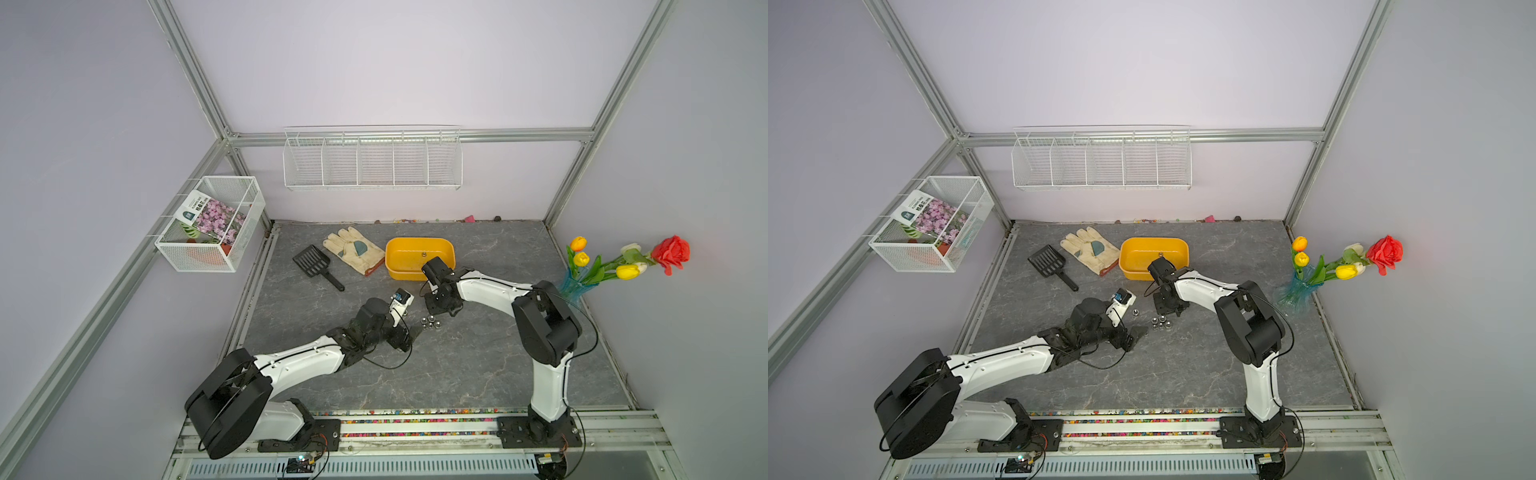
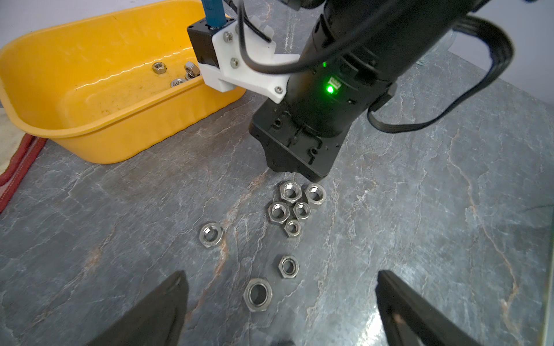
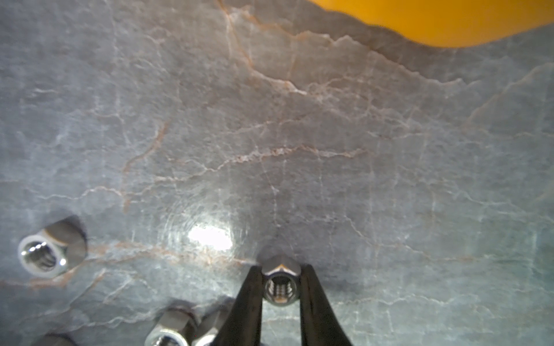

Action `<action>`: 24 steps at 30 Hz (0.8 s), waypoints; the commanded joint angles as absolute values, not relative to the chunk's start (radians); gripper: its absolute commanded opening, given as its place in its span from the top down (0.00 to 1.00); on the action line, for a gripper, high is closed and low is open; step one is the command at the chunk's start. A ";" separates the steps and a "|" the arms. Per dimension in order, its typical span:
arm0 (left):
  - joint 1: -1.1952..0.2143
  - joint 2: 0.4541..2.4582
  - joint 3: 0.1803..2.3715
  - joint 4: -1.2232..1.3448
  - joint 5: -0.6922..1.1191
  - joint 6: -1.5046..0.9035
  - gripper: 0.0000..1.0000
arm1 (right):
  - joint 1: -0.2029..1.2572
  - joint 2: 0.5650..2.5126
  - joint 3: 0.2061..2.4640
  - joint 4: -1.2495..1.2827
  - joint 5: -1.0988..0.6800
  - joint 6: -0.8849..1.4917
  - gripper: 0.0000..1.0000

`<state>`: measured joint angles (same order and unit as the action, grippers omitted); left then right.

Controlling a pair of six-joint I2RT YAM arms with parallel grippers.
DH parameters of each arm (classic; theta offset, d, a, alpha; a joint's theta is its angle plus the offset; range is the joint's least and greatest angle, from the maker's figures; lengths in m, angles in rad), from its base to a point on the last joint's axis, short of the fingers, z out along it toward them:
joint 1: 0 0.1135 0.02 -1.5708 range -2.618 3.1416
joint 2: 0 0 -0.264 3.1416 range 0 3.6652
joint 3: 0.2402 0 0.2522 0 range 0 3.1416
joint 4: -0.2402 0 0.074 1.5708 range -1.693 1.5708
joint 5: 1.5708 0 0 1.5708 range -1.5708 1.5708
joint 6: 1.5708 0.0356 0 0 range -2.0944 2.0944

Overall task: Put the nuts on the desktop into the storage box
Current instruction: Pick up the nut from the center of the board, then place the nut in the storage box.

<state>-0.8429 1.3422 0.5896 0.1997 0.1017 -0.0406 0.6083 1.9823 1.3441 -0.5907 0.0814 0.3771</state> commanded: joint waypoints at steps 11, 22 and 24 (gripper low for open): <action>-0.847 1.342 0.616 0.239 0.089 -0.003 0.00 | 0.578 1.985 1.600 -0.745 0.109 0.316 0.82; -0.829 1.470 0.742 0.283 0.053 0.056 0.00 | 0.519 2.193 2.003 -0.890 0.122 0.275 0.81; -0.815 1.488 0.758 0.293 0.066 0.055 0.00 | 0.510 2.248 2.076 -0.910 0.125 0.272 0.81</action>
<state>-0.8318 1.4662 0.7204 0.2653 0.0650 0.0303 0.5190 2.1807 2.0060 -0.8288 0.1081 0.2920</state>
